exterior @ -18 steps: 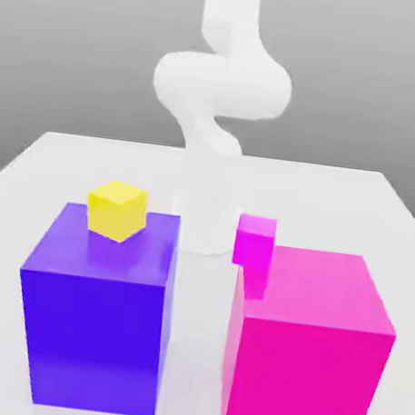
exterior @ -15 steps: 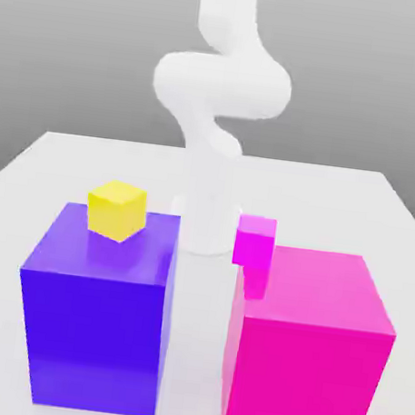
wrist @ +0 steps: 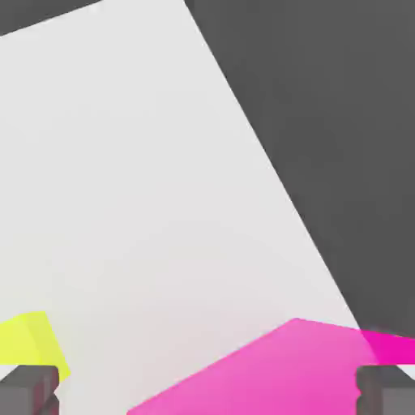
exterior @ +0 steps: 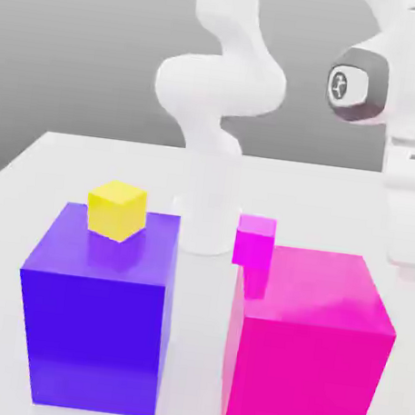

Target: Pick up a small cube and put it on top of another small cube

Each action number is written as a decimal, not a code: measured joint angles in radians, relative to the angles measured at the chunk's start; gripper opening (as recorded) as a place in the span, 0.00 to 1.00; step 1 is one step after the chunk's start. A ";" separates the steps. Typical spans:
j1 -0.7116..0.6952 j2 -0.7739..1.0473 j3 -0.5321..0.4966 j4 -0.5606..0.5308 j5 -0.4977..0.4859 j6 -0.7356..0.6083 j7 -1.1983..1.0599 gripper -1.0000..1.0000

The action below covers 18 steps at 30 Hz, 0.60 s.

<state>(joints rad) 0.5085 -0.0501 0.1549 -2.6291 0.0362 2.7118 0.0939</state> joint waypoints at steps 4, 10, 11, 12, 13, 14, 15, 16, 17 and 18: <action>0.065 0.147 0.020 -0.054 -0.085 0.084 -0.056 0.50; 0.132 0.360 -0.064 -0.027 -0.191 0.251 0.005 0.00; 0.132 0.360 -0.064 -0.027 -0.191 0.251 0.005 0.00; 0.132 0.360 -0.064 -0.027 -0.192 0.251 0.005 0.00; 0.131 0.360 -0.063 -0.027 -0.192 0.250 0.005 0.00; 0.131 0.360 -0.063 -0.027 -0.193 0.250 0.006 0.00; 0.131 0.360 -0.063 -0.027 -0.193 0.249 0.006 0.00; 0.137 0.375 -0.071 -0.024 -0.200 0.262 0.011 0.00; 0.133 0.365 -0.066 -0.026 -0.196 0.254 0.009 0.00; 0.125 0.342 -0.056 -0.030 -0.187 0.235 0.001 0.00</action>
<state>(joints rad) 0.6335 0.2921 0.0994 -2.6594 -0.1513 2.9469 0.0952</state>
